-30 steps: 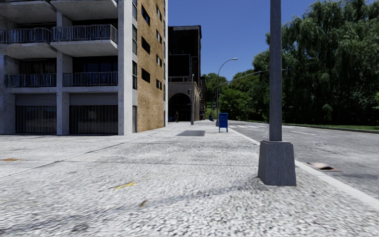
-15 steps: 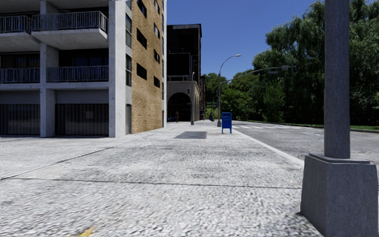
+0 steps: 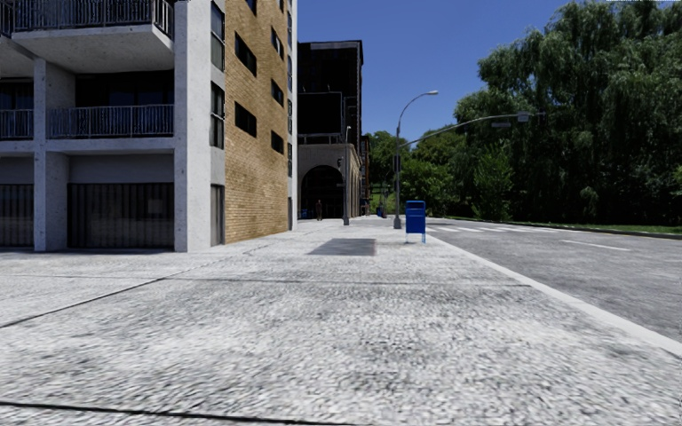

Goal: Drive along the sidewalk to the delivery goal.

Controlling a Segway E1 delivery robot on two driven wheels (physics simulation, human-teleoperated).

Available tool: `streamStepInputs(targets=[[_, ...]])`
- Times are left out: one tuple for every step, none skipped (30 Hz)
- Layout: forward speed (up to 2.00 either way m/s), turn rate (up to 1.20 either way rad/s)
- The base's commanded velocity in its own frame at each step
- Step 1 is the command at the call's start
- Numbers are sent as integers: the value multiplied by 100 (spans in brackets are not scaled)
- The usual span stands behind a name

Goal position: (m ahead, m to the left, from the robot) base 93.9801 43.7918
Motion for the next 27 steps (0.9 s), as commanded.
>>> streamStepInputs(targets=[[200, 0], [200, 0], [200, 0], [200, 0], [200, 0], [200, 0], [200, 0], [200, 0], [200, 0], [200, 0], [200, 0], [200, 0], [200, 0], [200, 0], [200, 0], [200, 0], [200, 0], [200, 0], [200, 0], [200, 0], [200, 0], [200, 0], [200, 0], [200, 0], [200, 0], [200, 0], [200, 0]])
